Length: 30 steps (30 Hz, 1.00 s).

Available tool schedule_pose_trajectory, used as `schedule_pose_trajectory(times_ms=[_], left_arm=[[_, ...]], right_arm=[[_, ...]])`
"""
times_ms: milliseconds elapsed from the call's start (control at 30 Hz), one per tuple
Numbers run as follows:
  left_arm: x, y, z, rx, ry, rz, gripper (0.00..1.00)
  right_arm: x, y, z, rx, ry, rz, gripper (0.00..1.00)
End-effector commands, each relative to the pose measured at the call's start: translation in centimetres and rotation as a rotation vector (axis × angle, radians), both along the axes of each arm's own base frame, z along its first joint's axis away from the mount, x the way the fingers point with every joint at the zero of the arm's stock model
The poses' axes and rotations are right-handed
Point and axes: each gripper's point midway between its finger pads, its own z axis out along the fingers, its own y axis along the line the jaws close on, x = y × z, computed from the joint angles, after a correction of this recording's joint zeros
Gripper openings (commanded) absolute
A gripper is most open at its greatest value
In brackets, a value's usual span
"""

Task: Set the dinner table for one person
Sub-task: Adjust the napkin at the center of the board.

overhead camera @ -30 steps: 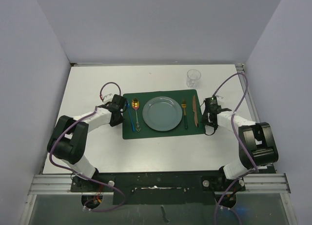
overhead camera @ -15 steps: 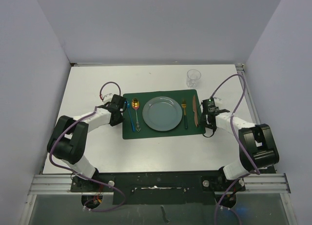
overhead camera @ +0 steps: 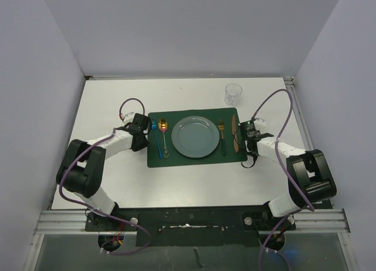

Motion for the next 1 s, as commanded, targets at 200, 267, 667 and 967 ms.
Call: schedule_pose_trajectory(times_ms=[200, 267, 667, 967], left_arm=[[-0.5, 1.4, 1.3, 0.008, -0.011, 0.011, 0.1], [-0.3, 1.6, 1.8, 0.006, -0.025, 0.017, 0.1], [-0.1, 1.8, 2.4, -0.012, -0.042, 0.023, 0.1], [0.6, 1.2, 1.1, -0.03, -0.026, 0.01, 0.1]], right_arm=[[-2.5, 2.4, -1.9, 0.02, 0.086, 0.036, 0.0], [-3.0, 2.6, -2.3, 0.019, 0.099, 0.038, 0.0], [-4.8, 3.4, -3.3, 0.004, 0.151, 0.051, 0.0], [-6.0, 3.9, -3.0, -0.001, 0.162, 0.053, 0.0]])
